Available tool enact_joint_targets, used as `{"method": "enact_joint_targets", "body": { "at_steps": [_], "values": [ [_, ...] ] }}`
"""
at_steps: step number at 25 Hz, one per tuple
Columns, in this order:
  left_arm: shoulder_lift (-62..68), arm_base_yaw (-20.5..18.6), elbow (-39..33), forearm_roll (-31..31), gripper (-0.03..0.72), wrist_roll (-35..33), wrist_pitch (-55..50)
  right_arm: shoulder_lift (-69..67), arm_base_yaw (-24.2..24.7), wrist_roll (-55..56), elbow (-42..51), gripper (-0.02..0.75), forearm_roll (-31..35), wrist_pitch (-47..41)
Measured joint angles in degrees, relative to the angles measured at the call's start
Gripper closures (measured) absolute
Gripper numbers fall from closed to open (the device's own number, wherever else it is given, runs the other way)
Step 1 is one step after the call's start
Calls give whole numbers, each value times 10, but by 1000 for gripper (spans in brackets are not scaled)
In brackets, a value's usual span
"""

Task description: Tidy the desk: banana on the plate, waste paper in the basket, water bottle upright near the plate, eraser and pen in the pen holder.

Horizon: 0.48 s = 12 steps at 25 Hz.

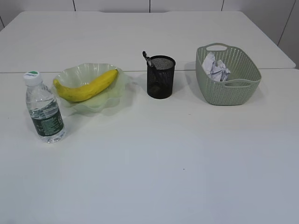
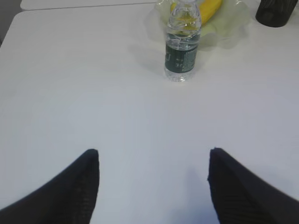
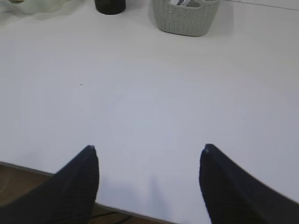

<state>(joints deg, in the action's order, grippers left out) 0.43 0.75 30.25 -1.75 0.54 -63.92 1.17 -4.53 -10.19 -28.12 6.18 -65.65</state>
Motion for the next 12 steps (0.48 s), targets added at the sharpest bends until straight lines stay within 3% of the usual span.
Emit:
{"method": "enact_joint_targets", "body": {
  "at_steps": [5, 12],
  "values": [
    [0, 0, 0, -17, 169, -9, 0, 0, 0, -26, 0, 234, 22, 0],
    [0, 0, 0, -68, 170, -75, 0, 0, 0, -27, 0, 234, 36, 0]
  ]
}}
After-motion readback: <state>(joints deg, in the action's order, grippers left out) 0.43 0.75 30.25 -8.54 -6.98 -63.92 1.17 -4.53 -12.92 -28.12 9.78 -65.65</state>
